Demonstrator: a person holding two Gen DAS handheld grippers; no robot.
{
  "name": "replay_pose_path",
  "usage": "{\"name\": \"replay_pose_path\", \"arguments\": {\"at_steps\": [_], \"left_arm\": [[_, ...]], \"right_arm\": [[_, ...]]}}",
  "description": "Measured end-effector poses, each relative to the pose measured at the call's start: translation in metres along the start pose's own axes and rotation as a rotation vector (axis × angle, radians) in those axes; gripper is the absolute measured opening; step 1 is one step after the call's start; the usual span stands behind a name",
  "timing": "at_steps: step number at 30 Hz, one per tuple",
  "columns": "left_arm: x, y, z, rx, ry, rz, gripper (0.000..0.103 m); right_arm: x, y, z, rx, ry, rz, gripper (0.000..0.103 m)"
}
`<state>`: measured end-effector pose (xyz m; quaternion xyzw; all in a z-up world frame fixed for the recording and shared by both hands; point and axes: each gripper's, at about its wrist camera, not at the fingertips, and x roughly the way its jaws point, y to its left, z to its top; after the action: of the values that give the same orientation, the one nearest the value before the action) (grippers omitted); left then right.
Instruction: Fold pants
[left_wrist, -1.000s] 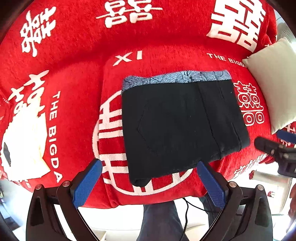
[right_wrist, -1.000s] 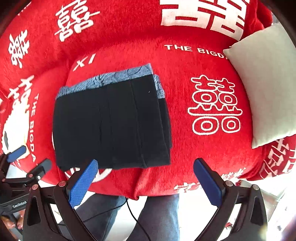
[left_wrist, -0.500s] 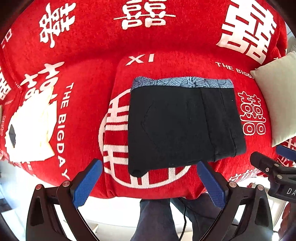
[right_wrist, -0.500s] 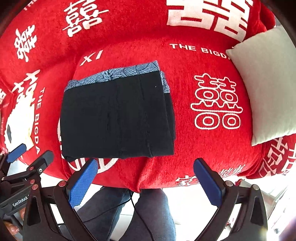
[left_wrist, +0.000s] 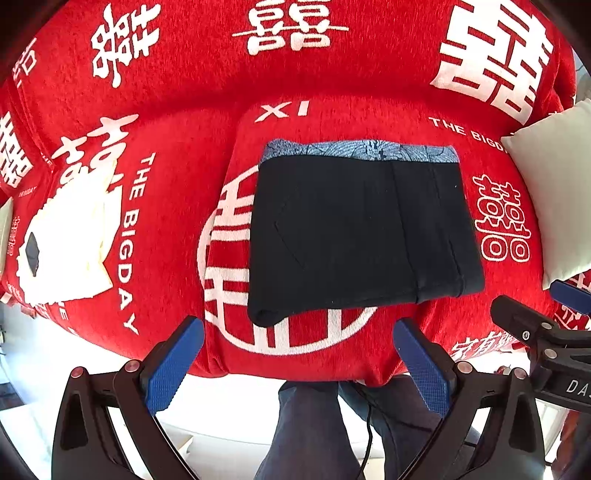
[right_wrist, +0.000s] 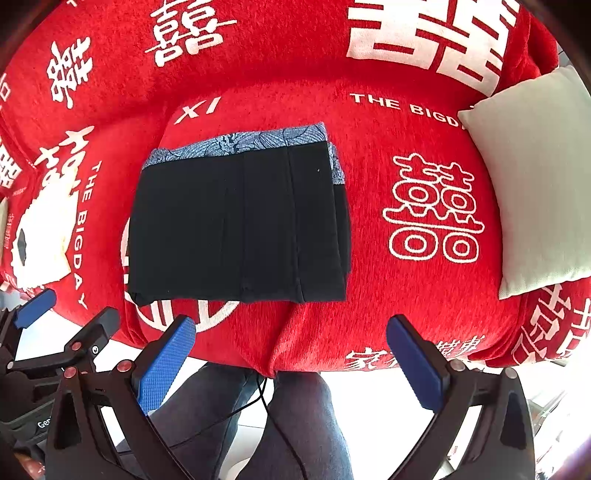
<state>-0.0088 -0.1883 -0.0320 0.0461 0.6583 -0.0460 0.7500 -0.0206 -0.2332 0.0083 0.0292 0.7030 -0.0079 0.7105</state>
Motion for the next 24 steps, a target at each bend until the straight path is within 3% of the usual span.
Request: {"name": "replay_pose_path", "arguments": {"at_steps": [24], "left_arm": [[-0.003, -0.012, -0.009, 0.017, 0.007, 0.022, 0.103]], "right_arm": [[-0.004, 0.002, 0.0, -0.03, -0.026, 0.01, 0.103]]}}
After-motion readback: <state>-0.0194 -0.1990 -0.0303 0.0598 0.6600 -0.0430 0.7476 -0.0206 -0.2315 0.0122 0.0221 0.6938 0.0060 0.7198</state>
